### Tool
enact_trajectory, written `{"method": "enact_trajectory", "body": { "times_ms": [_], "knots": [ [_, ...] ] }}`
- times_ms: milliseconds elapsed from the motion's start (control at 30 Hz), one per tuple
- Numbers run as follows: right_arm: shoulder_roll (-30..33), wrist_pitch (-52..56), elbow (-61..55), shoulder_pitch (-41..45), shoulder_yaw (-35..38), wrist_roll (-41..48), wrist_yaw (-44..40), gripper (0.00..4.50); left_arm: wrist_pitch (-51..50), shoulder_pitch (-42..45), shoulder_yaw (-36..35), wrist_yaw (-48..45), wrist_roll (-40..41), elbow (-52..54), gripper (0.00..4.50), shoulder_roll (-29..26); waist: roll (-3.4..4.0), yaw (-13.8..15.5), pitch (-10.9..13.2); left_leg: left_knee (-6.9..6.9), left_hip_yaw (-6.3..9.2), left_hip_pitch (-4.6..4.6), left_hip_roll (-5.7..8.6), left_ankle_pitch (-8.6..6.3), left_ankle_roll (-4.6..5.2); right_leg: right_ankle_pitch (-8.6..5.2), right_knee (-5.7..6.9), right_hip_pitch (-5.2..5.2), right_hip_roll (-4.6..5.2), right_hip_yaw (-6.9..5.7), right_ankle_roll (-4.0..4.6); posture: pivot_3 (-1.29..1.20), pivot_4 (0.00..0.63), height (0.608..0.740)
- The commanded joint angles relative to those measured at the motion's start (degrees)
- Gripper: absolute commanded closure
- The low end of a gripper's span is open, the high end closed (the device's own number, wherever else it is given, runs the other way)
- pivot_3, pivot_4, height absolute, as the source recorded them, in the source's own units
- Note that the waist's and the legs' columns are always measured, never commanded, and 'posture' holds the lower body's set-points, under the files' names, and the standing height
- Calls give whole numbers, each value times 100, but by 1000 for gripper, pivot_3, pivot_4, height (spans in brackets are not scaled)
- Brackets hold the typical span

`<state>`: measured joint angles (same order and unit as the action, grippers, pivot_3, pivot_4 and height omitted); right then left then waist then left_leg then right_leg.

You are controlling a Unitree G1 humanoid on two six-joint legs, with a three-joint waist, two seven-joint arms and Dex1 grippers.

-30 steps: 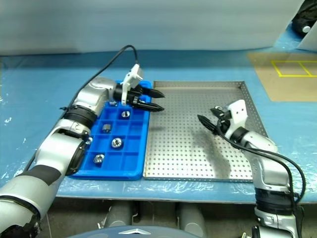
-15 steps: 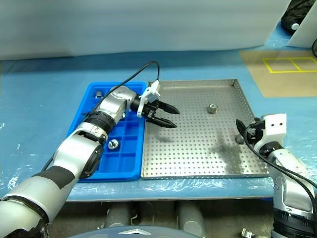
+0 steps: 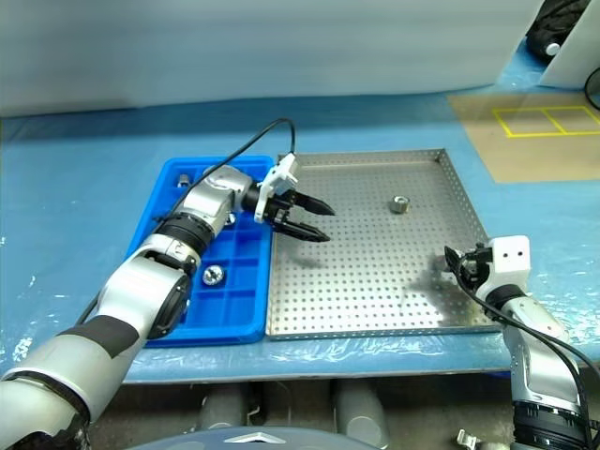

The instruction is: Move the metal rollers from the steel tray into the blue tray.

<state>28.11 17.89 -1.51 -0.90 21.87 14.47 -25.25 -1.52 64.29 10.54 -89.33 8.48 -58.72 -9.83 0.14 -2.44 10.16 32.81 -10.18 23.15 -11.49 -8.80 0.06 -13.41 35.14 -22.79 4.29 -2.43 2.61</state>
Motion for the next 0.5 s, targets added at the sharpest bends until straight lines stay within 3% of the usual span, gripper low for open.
{"method": "enact_trajectory", "body": {
  "times_ms": [33, 400, 500],
  "knots": [
    [9, -49, 191, -38, -180, -95, -35, 1301, -18, -5, -119, 28, 0, 162, 1103, -65, 0, 1, 0, 0, 0, -2, -6, -1, 2, 0, -3, 4, 1, 0, 0, -492, 150, 740],
    [-11, -239, 690, -94, -309, -170, -94, 1301, -30, -110, -112, 74, -51, 309, 1103, -150, -3, 9, -2, 5, 1, -8, -4, -24, 37, 0, -43, 41, 11, -8, 0, -471, 150, 740],
    [-33, -294, 709, -86, -361, -169, -145, 1917, -8, -116, -111, 108, -73, 326, 1103, -176, -4, 15, -2, 6, 1, -12, -4, -24, 37, 0, -43, 45, 11, -9, 0, -468, 150, 740]
  ]
}}
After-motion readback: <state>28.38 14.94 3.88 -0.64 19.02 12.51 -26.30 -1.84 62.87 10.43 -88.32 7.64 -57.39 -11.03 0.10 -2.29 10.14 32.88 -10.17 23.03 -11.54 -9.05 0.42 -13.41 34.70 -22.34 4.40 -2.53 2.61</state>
